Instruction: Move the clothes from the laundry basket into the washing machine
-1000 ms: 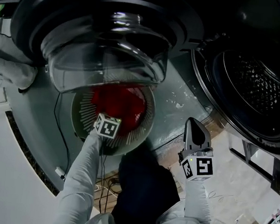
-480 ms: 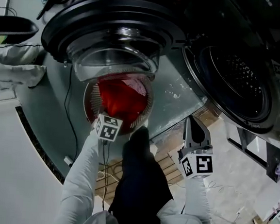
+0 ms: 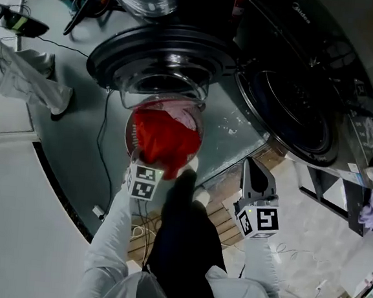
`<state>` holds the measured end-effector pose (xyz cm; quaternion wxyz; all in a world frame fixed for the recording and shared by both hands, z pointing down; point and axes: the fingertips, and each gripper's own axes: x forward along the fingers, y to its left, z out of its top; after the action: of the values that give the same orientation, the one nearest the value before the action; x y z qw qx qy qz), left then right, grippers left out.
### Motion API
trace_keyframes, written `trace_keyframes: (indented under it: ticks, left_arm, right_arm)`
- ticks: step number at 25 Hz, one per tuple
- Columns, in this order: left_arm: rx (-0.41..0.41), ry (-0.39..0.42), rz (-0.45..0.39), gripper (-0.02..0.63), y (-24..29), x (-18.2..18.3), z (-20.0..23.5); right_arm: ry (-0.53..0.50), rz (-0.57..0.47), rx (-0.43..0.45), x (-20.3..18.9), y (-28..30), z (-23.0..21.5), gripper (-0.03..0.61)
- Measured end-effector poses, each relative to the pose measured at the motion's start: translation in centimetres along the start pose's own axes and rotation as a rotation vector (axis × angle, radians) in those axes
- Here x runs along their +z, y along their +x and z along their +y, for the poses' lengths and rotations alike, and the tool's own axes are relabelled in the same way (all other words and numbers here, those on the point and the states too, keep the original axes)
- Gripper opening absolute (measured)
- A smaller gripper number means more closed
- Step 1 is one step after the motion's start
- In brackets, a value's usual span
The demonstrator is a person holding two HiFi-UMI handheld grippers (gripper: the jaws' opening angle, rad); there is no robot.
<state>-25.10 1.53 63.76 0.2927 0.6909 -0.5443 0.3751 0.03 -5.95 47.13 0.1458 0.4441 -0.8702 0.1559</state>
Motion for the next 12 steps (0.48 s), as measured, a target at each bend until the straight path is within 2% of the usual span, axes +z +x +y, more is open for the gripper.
trace_keyframes:
  ticks: [4,12]
  left_arm:
    - [-0.011,0.053,-0.103,0.120,-2.9,3.6,-1.8]
    - [-0.081,0.119,-0.184,0.120,-4.7,9.2,-7.0]
  right_arm:
    - [0.008,-0.024,-0.021,1.6,-2.3,-0.3,0.017]
    - [0.027,-0.036,-0.103,2.0,-6.1,-2.7,0.017]
